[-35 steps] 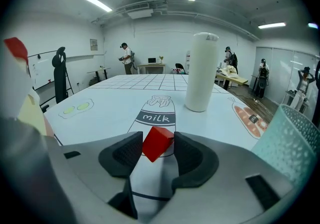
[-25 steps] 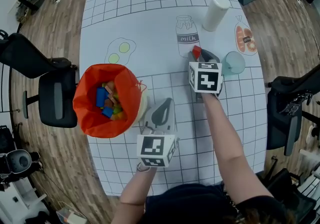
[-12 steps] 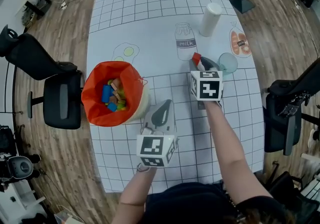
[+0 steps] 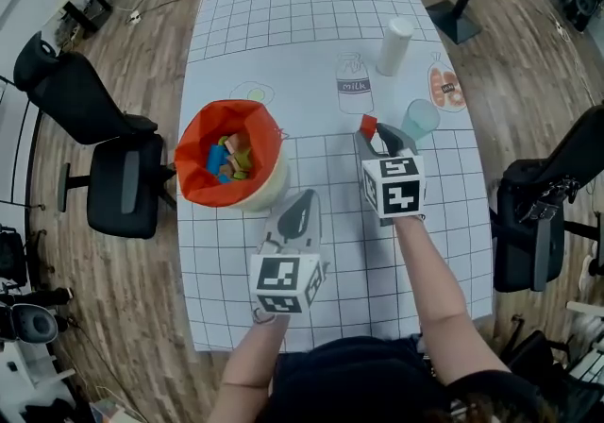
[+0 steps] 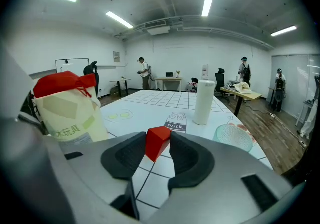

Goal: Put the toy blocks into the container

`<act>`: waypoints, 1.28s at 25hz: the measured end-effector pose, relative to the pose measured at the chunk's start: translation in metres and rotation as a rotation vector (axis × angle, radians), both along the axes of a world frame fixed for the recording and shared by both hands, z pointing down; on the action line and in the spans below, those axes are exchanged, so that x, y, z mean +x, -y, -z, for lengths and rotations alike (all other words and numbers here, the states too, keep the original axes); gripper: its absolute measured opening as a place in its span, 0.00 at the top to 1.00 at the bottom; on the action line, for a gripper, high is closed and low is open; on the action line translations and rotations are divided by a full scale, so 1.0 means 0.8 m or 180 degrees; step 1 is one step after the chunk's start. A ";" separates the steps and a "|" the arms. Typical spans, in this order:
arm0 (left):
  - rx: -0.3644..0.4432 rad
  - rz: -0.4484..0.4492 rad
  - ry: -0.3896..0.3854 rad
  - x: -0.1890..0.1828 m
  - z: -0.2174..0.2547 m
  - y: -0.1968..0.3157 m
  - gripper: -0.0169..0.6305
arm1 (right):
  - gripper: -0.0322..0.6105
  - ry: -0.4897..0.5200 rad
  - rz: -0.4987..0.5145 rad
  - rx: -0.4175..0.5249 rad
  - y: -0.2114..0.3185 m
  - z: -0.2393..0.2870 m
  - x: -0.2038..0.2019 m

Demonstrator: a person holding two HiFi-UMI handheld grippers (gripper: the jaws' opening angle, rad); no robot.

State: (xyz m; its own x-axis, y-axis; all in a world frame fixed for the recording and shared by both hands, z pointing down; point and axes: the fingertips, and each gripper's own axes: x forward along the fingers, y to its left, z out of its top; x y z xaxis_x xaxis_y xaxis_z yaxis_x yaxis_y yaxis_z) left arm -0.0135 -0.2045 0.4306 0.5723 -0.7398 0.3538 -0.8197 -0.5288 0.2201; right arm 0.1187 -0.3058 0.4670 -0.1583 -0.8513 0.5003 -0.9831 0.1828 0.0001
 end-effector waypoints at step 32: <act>-0.0123 0.0313 0.0083 -0.083 -0.018 -0.084 0.93 | 0.72 -0.0033 0.0044 -0.0627 -0.122 -0.114 -0.024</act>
